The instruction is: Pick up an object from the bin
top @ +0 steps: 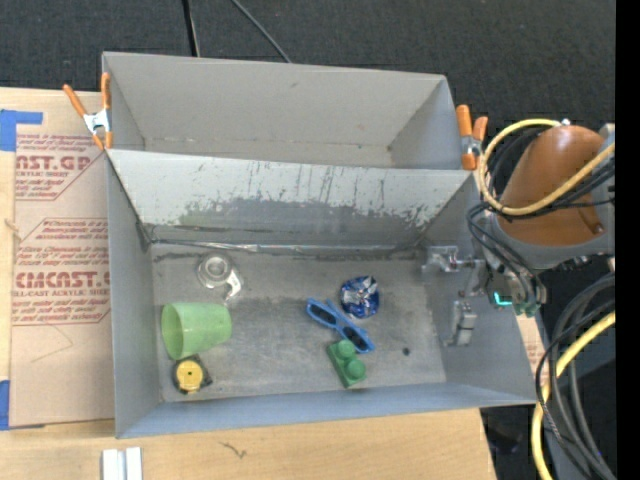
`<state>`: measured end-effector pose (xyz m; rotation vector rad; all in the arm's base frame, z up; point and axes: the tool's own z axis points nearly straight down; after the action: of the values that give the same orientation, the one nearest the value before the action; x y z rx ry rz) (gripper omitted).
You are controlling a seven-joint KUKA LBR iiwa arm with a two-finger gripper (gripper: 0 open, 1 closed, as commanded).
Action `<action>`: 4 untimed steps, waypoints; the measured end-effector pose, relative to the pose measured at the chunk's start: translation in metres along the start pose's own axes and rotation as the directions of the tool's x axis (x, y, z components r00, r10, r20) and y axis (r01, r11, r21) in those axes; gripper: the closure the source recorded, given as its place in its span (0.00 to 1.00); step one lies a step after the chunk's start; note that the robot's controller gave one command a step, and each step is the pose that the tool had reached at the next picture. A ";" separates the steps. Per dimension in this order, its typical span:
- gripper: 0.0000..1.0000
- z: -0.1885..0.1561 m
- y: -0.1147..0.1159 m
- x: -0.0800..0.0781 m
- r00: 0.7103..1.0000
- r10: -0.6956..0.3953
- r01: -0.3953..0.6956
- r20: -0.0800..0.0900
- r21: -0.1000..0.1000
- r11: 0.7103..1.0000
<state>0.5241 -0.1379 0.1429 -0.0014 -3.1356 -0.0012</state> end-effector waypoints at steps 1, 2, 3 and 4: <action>0.00 0.067 0.084 -0.009 0.997 -0.078 0.078 0.005 -0.003 0.997; 0.00 0.074 0.138 0.020 0.982 -0.188 0.188 0.004 -0.001 0.982; 1.00 0.073 0.136 0.019 0.983 -0.185 0.185 0.007 0.002 0.983; 1.00 -0.035 0.145 0.033 0.762 -0.647 0.647 0.009 0.007 0.762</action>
Offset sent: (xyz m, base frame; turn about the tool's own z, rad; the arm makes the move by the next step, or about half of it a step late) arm 0.0094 0.0785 -0.0635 -0.0709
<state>0.4917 0.0074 0.1785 1.0833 -2.9544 0.0011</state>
